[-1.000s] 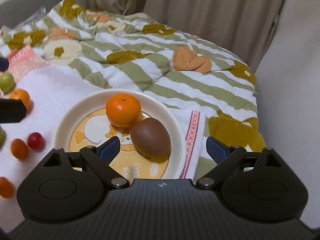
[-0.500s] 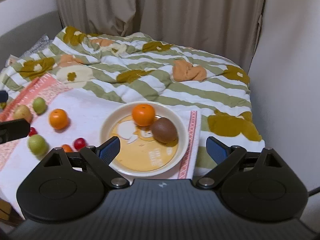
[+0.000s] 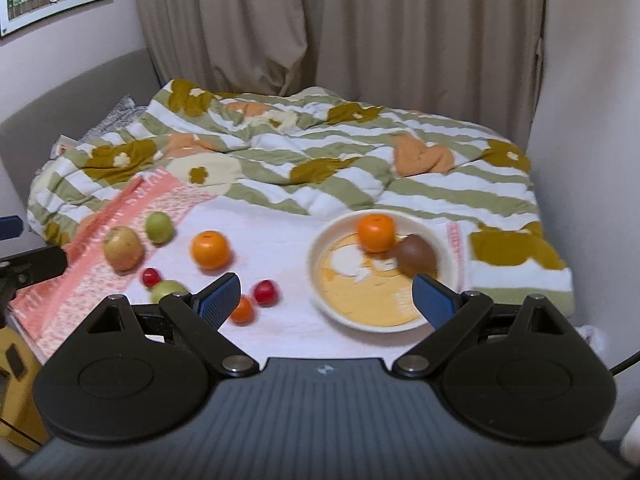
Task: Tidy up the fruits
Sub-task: 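Move both tools back over the remaining fruits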
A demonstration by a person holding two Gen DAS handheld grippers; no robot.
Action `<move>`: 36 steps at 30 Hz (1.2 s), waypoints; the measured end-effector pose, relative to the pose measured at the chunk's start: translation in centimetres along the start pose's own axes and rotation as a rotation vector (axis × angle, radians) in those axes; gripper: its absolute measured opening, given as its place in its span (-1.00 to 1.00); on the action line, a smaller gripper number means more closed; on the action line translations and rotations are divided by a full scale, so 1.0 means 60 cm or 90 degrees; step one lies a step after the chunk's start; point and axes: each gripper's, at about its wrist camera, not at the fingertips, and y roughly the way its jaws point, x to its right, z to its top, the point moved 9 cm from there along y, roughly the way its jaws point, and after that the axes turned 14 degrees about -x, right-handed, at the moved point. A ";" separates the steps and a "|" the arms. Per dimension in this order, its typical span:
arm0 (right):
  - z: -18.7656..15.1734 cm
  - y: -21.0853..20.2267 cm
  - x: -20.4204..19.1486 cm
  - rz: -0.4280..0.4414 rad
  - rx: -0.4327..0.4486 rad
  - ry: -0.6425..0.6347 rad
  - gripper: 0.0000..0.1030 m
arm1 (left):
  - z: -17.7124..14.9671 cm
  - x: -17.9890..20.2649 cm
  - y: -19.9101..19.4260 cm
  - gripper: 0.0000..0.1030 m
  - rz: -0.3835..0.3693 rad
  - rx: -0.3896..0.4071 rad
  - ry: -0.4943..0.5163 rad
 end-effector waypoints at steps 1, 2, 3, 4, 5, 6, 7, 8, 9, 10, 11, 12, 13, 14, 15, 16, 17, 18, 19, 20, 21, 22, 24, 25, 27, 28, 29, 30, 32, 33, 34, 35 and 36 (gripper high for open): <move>-0.002 0.000 -0.015 0.002 0.001 0.003 1.00 | -0.001 -0.012 -0.001 1.00 0.003 0.000 -0.001; -0.002 0.002 -0.029 0.003 0.002 0.006 1.00 | -0.002 -0.025 0.000 1.00 0.006 0.001 0.000; -0.003 0.004 -0.045 0.003 0.002 0.012 1.00 | -0.004 -0.039 0.000 1.00 0.008 0.000 0.000; -0.004 0.005 -0.058 0.003 0.004 0.016 1.00 | -0.008 -0.054 0.000 1.00 0.008 0.001 0.001; -0.004 0.006 -0.073 0.005 0.007 0.019 1.00 | -0.009 -0.071 0.001 1.00 0.007 0.003 0.001; -0.005 0.008 -0.089 0.006 0.008 0.023 1.00 | -0.010 -0.083 0.003 1.00 0.008 0.004 0.001; -0.006 0.012 -0.102 0.004 0.007 0.025 1.00 | -0.011 -0.096 0.007 1.00 0.009 0.002 0.001; -0.006 0.017 -0.116 0.002 0.006 0.027 1.00 | -0.013 -0.109 0.010 1.00 0.009 0.001 0.003; -0.006 0.022 -0.130 -0.001 0.006 0.028 1.00 | -0.016 -0.125 0.014 1.00 0.009 0.000 0.004; -0.008 0.028 -0.143 -0.004 0.004 0.030 1.00 | -0.017 -0.140 0.020 1.00 0.009 -0.002 0.006; -0.009 0.036 -0.156 -0.004 0.000 0.033 1.00 | -0.019 -0.153 0.024 1.00 0.008 -0.005 0.006; -0.011 0.043 -0.168 -0.001 -0.004 0.036 1.00 | -0.021 -0.168 0.031 1.00 0.005 -0.010 0.006; -0.011 0.050 -0.181 0.005 -0.009 0.041 1.00 | -0.022 -0.181 0.039 1.00 0.002 -0.015 0.004; -0.012 0.060 -0.194 0.009 -0.015 0.050 1.00 | -0.022 -0.193 0.048 1.00 -0.002 -0.020 0.002; -0.013 0.070 -0.203 0.012 -0.020 0.058 1.00 | -0.024 -0.205 0.056 1.00 -0.007 -0.024 0.000; -0.013 0.079 -0.213 0.015 -0.023 0.063 1.00 | -0.026 -0.216 0.064 1.00 -0.011 -0.028 0.000; -0.014 0.089 -0.224 0.013 -0.025 0.068 1.00 | -0.027 -0.224 0.073 1.00 -0.016 -0.033 0.001; -0.016 0.098 -0.234 0.009 -0.028 0.073 1.00 | -0.027 -0.232 0.083 1.00 -0.021 -0.038 0.003; -0.018 0.108 -0.243 0.004 -0.029 0.078 1.00 | -0.028 -0.240 0.094 1.00 -0.025 -0.042 0.007; -0.019 0.119 -0.253 0.000 -0.031 0.084 1.00 | -0.027 -0.248 0.103 1.00 -0.030 -0.046 0.009; -0.021 0.128 -0.260 -0.003 -0.032 0.091 1.00 | -0.027 -0.256 0.114 1.00 -0.036 -0.050 0.012; -0.022 0.138 -0.265 -0.007 -0.033 0.099 1.00 | -0.027 -0.265 0.124 1.00 -0.042 -0.052 0.014; -0.027 0.157 -0.276 -0.018 -0.034 0.114 1.00 | -0.027 -0.278 0.148 1.00 -0.051 -0.060 0.019; -0.029 0.166 -0.280 -0.023 -0.034 0.120 1.00 | -0.026 -0.285 0.159 1.00 -0.054 -0.063 0.021; -0.031 0.185 -0.288 -0.036 -0.035 0.128 1.00 | -0.024 -0.297 0.182 1.00 -0.058 -0.066 0.024; -0.030 0.195 -0.291 -0.043 -0.036 0.130 1.00 | -0.023 -0.302 0.193 1.00 -0.060 -0.067 0.026; -0.031 0.204 -0.294 -0.051 -0.036 0.132 1.00 | -0.023 -0.305 0.205 1.00 -0.063 -0.069 0.029; -0.032 0.213 -0.296 -0.058 -0.038 0.133 1.00 | -0.022 -0.307 0.218 1.00 -0.066 -0.071 0.033; -0.035 0.232 -0.299 -0.068 -0.045 0.138 1.00 | -0.022 -0.309 0.240 1.00 -0.069 -0.078 0.041; -0.036 0.241 -0.300 -0.070 -0.048 0.141 1.00 | -0.022 -0.308 0.251 1.00 -0.070 -0.081 0.045; -0.038 0.249 -0.302 -0.073 -0.052 0.144 1.00 | -0.022 -0.307 0.260 1.00 -0.073 -0.084 0.049; -0.039 0.258 -0.303 -0.076 -0.056 0.145 1.00 | -0.022 -0.306 0.269 1.00 -0.075 -0.087 0.052; -0.040 0.266 -0.305 -0.077 -0.058 0.144 1.00 | -0.021 -0.303 0.279 0.99 -0.076 -0.090 0.055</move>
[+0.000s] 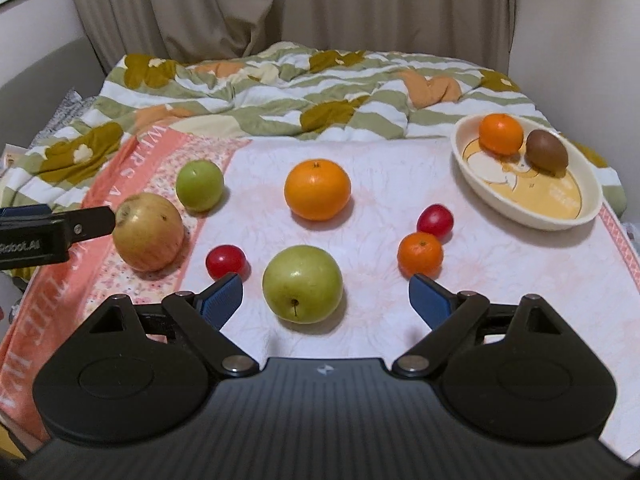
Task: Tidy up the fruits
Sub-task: 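Move both tools back over the remaining fruits, then grasp the green apple with the right tool while the left tool grasps the yellow apple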
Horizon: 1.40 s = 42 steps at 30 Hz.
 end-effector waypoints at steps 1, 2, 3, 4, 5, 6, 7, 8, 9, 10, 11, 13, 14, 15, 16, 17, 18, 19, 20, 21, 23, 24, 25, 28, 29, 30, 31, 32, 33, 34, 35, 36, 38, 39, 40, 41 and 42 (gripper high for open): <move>-0.001 0.006 -0.002 -0.001 -0.002 -0.002 1.00 | 0.001 0.001 0.008 0.99 -0.002 -0.003 0.003; -0.002 0.013 -0.004 -0.002 -0.005 -0.006 1.00 | 0.002 0.002 0.017 0.97 -0.003 -0.007 0.006; -0.001 0.020 -0.007 -0.004 -0.009 -0.010 1.00 | 0.004 0.002 0.027 0.96 -0.002 -0.013 0.008; -0.002 0.026 -0.009 -0.006 -0.011 -0.014 1.00 | 0.004 0.004 0.036 0.95 -0.002 -0.017 0.011; -0.003 0.031 -0.011 -0.008 -0.014 -0.017 1.00 | 0.004 0.005 0.044 0.90 -0.002 -0.020 0.013; -0.003 0.035 -0.013 -0.009 -0.015 -0.019 1.00 | 0.005 0.006 0.052 0.83 -0.003 -0.025 0.013; -0.003 0.039 -0.014 -0.007 -0.017 -0.021 1.00 | 0.005 0.008 0.060 0.82 -0.004 -0.031 0.014; -0.002 0.041 -0.015 -0.007 -0.018 -0.022 1.00 | 0.005 0.009 0.069 0.80 -0.005 -0.038 0.014; -0.001 0.044 -0.016 -0.007 -0.019 -0.023 1.00 | 0.005 0.011 0.076 0.78 -0.007 -0.044 0.013; -0.001 0.046 -0.016 -0.007 -0.020 -0.024 1.00 | 0.005 0.011 0.082 0.77 -0.009 -0.049 0.011; 0.001 0.048 -0.016 -0.007 -0.021 -0.025 1.00 | 0.005 0.012 0.087 0.75 -0.012 -0.053 0.009; 0.003 0.053 -0.018 -0.006 -0.023 -0.026 1.00 | 0.006 0.012 0.096 0.70 -0.018 -0.061 0.005; 0.004 0.055 -0.019 -0.005 -0.024 -0.028 1.00 | 0.005 0.012 0.101 0.64 -0.021 -0.066 0.004; 0.005 0.058 -0.020 -0.003 -0.026 -0.030 1.00 | 0.005 0.013 0.107 0.54 -0.022 -0.074 0.004; 0.005 0.061 -0.022 -0.001 -0.027 -0.032 1.00 | 0.003 0.013 0.112 0.51 -0.027 -0.083 0.003; 0.004 0.064 -0.024 0.001 -0.029 -0.035 1.00 | 0.002 0.013 0.114 0.51 -0.030 -0.086 0.002; 0.004 0.065 -0.026 0.002 -0.030 -0.038 1.00 | 0.003 0.014 0.114 0.51 -0.030 -0.085 0.002; 0.004 0.067 -0.028 0.003 -0.031 -0.040 0.99 | 0.002 0.014 0.114 0.51 -0.030 -0.085 0.004; 0.004 0.068 -0.029 0.004 -0.032 -0.042 0.95 | 0.001 0.014 0.114 0.50 -0.031 -0.085 0.007; 0.004 0.071 -0.029 0.005 -0.034 -0.041 0.91 | 0.000 0.014 0.113 0.50 -0.032 -0.085 0.010; 0.005 0.075 -0.029 0.007 -0.036 -0.037 0.87 | -0.002 0.013 0.111 0.50 -0.030 -0.088 0.012; 0.006 0.076 -0.030 0.010 -0.037 -0.037 0.86 | -0.003 0.011 0.110 0.50 -0.029 -0.089 0.012; 0.007 0.078 -0.030 0.012 -0.038 -0.038 0.85 | -0.004 0.010 0.109 0.50 -0.028 -0.089 0.012; 0.009 0.081 -0.033 0.012 -0.038 -0.044 0.75 | -0.009 0.005 0.105 0.50 -0.025 -0.091 0.011; 0.010 0.082 -0.034 0.012 -0.038 -0.046 0.71 | -0.011 0.004 0.103 0.50 -0.025 -0.092 0.011; 0.011 0.082 -0.036 0.012 -0.039 -0.047 0.68 | -0.013 0.002 0.102 0.50 -0.025 -0.093 0.010; 0.011 0.082 -0.036 0.012 -0.039 -0.049 0.66 | -0.015 0.001 0.100 0.50 -0.025 -0.093 0.009; 0.010 0.082 -0.037 0.012 -0.039 -0.052 0.60 | -0.017 -0.001 0.099 0.50 -0.026 -0.093 0.009; 0.009 0.083 -0.036 0.006 -0.039 -0.056 0.46 | -0.019 0.000 0.097 0.50 -0.027 -0.093 0.009; 0.009 0.083 -0.034 -0.004 -0.038 -0.060 0.38 | -0.021 -0.001 0.096 0.50 -0.028 -0.093 0.008; 0.009 0.081 -0.033 -0.011 -0.035 -0.068 0.38 | -0.023 -0.003 0.093 0.50 -0.028 -0.094 0.006; 0.009 0.081 -0.033 -0.009 -0.038 -0.072 0.38 | -0.025 -0.004 0.091 0.50 -0.029 -0.095 0.003; 0.007 0.078 -0.031 -0.005 -0.039 -0.071 0.38 | -0.030 -0.005 0.085 0.50 -0.033 -0.095 -0.003; 0.006 0.077 -0.030 -0.004 -0.040 -0.072 0.38 | -0.033 -0.005 0.081 0.50 -0.033 -0.095 -0.006; 0.005 0.075 -0.030 -0.004 -0.041 -0.073 0.37 | -0.036 -0.005 0.078 0.50 -0.033 -0.095 -0.006; 0.003 0.071 -0.029 -0.003 -0.040 -0.072 0.37 | -0.039 -0.004 0.072 0.50 -0.032 -0.094 -0.007; 0.004 0.071 -0.030 -0.002 -0.038 -0.073 0.37 | -0.040 -0.004 0.066 0.50 -0.032 -0.091 -0.008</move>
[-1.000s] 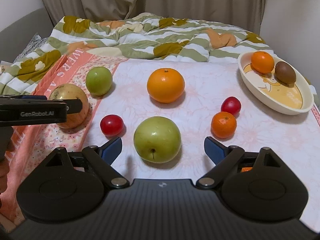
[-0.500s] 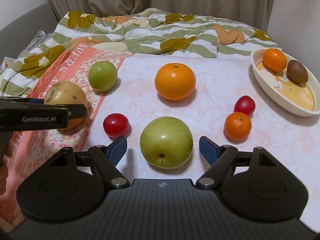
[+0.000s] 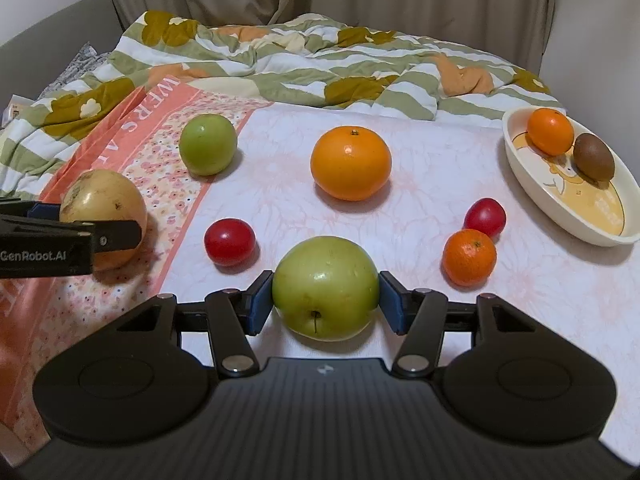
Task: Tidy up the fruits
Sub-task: 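Grasp the green apple with the right tool while the left tool grasps the yellow apple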
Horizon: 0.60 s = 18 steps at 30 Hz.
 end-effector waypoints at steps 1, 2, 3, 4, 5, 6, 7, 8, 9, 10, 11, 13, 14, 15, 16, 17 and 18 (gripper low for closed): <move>-0.001 -0.004 -0.001 0.000 0.002 0.000 0.37 | -0.003 0.001 -0.006 0.50 0.000 0.004 -0.002; -0.003 -0.009 -0.001 0.001 0.004 -0.002 0.37 | -0.005 0.002 -0.013 0.50 0.000 0.009 -0.003; -0.004 -0.013 -0.003 0.000 0.006 -0.004 0.37 | -0.008 0.004 -0.021 0.50 0.000 0.014 -0.004; -0.006 -0.018 -0.003 0.000 0.009 -0.005 0.37 | -0.010 0.005 -0.029 0.50 -0.002 0.019 -0.004; -0.007 -0.024 -0.004 0.000 0.011 -0.006 0.37 | -0.012 0.008 -0.036 0.50 -0.004 0.023 -0.005; -0.009 -0.031 -0.004 0.000 0.013 -0.006 0.37 | -0.014 0.010 -0.044 0.50 -0.005 0.028 -0.004; -0.010 -0.038 -0.004 0.000 0.016 -0.006 0.37 | -0.015 0.012 -0.053 0.50 -0.005 0.033 -0.004; -0.011 -0.046 -0.003 0.000 0.019 -0.005 0.37 | -0.017 0.014 -0.060 0.50 -0.006 0.038 -0.004; -0.011 -0.054 -0.002 0.000 0.022 -0.003 0.37 | -0.018 0.016 -0.070 0.50 -0.008 0.044 -0.004; -0.013 -0.063 -0.001 0.000 0.026 -0.001 0.37 | -0.019 0.018 -0.078 0.50 -0.010 0.049 -0.005; -0.014 -0.073 0.002 0.000 0.030 0.002 0.37 | -0.019 0.021 -0.088 0.50 -0.013 0.054 -0.006; -0.017 -0.094 0.008 0.000 0.035 0.010 0.37 | -0.020 0.030 -0.105 0.50 -0.015 0.063 -0.006; -0.018 -0.105 0.012 0.001 0.038 0.014 0.37 | -0.020 0.035 -0.114 0.50 -0.017 0.067 -0.005; -0.021 -0.117 0.017 0.001 0.041 0.017 0.37 | -0.020 0.040 -0.125 0.50 -0.019 0.073 -0.004; -0.023 -0.129 0.023 -0.001 0.044 0.019 0.37 | -0.020 0.046 -0.134 0.50 -0.020 0.079 -0.002; -0.025 -0.138 0.028 -0.003 0.047 0.020 0.37 | -0.020 0.052 -0.142 0.50 -0.021 0.084 0.000; -0.028 -0.149 0.035 -0.007 0.051 0.022 0.37 | -0.020 0.060 -0.152 0.50 -0.021 0.088 0.002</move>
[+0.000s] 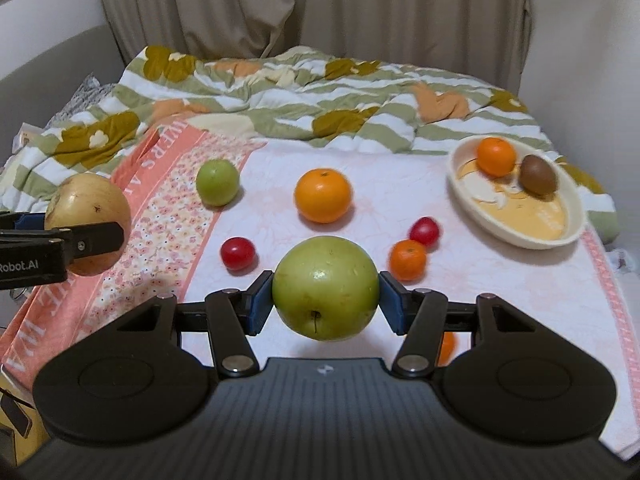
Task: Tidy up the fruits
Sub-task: 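Grasp the green apple with the right tool while the left tool grasps the yellow apple, then carry the yellow apple in the left tool and green apple in the right tool to the bowl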
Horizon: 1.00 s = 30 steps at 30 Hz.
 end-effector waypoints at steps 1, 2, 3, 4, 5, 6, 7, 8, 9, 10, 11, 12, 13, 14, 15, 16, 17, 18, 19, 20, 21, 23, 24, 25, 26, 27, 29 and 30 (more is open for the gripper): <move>-0.001 -0.009 0.009 -0.002 0.003 0.002 0.37 | 0.001 0.007 -0.009 0.50 0.000 0.004 0.001; -0.002 -0.020 0.017 -0.003 0.005 0.005 0.37 | 0.002 0.015 -0.017 0.50 0.000 0.007 0.001; -0.002 -0.030 0.027 -0.004 0.008 0.008 0.37 | 0.003 0.024 -0.025 0.50 0.000 0.010 0.001; -0.003 -0.039 0.037 -0.003 0.011 0.010 0.37 | 0.004 0.033 -0.031 0.50 0.001 0.014 0.001; -0.003 -0.048 0.049 -0.004 0.014 0.012 0.37 | 0.006 0.044 -0.039 0.50 0.001 0.019 0.002; -0.003 -0.057 0.062 -0.005 0.018 0.016 0.37 | 0.007 0.053 -0.045 0.50 0.001 0.023 0.003; -0.004 -0.064 0.074 -0.006 0.020 0.018 0.37 | 0.008 0.064 -0.051 0.50 0.001 0.028 0.004; -0.004 -0.071 0.088 -0.007 0.022 0.020 0.37 | 0.010 0.075 -0.057 0.50 0.002 0.034 0.005; -0.003 -0.078 0.104 -0.008 0.024 0.021 0.37 | 0.012 0.088 -0.062 0.50 0.005 0.040 0.006; -0.003 -0.084 0.119 -0.007 0.027 0.020 0.37 | 0.015 0.100 -0.066 0.50 0.008 0.046 0.005; -0.002 -0.090 0.134 -0.005 0.029 0.017 0.37 | 0.017 0.114 -0.069 0.50 0.012 0.050 -0.001; -0.001 -0.095 0.150 -0.005 0.030 0.013 0.37 | 0.020 0.126 -0.070 0.50 0.012 0.051 -0.009; -0.002 -0.100 0.164 -0.004 0.030 0.010 0.37 | 0.021 0.138 -0.071 0.50 0.008 0.052 -0.016; -0.001 -0.104 0.181 -0.002 0.030 0.007 0.37 | 0.023 0.153 -0.072 0.50 0.004 0.053 -0.022; 0.000 -0.108 0.197 0.000 0.031 0.003 0.37 | 0.027 0.170 -0.072 0.50 0.004 0.055 -0.024; 0.001 -0.112 0.212 0.001 0.032 -0.001 0.37 | 0.030 0.183 -0.071 0.50 0.006 0.058 -0.024; 0.001 -0.115 0.229 0.001 0.033 -0.006 0.37 | 0.033 0.199 -0.071 0.50 0.008 0.061 -0.024; 0.004 -0.117 0.243 0.002 0.034 -0.010 0.37 | 0.037 0.216 -0.070 0.50 0.008 0.065 -0.027; 0.006 -0.118 0.260 0.003 0.035 -0.015 0.37 | 0.040 0.231 -0.069 0.50 0.007 0.068 -0.030; 0.009 -0.119 0.276 0.003 0.034 -0.020 0.37 | 0.044 0.245 -0.067 0.50 0.005 0.071 -0.033; 0.011 -0.119 0.290 0.002 0.034 -0.025 0.37 | 0.048 0.263 -0.065 0.50 0.005 0.074 -0.036; 0.018 -0.117 0.317 0.005 0.036 -0.035 0.37 | 0.057 0.295 -0.057 0.50 0.008 0.077 -0.037; 0.022 -0.117 0.332 0.007 0.036 -0.039 0.37 | 0.061 0.309 -0.054 0.50 0.008 0.077 -0.039; 0.026 -0.116 0.346 0.009 0.036 -0.041 0.37 | 0.066 0.323 -0.049 0.50 0.007 0.077 -0.041; 0.031 -0.114 0.359 0.012 0.036 -0.043 0.37 | 0.071 0.337 -0.044 0.50 0.005 0.077 -0.043; 0.036 -0.112 0.372 0.014 0.037 -0.045 0.37 | 0.076 0.349 -0.040 0.50 0.004 0.078 -0.044; 0.049 -0.107 0.397 0.016 0.038 -0.050 0.37 | 0.087 0.373 -0.027 0.50 0.007 0.078 -0.038; 0.055 -0.105 0.406 0.015 0.039 -0.051 0.37 | 0.092 0.383 -0.021 0.50 0.008 0.076 -0.035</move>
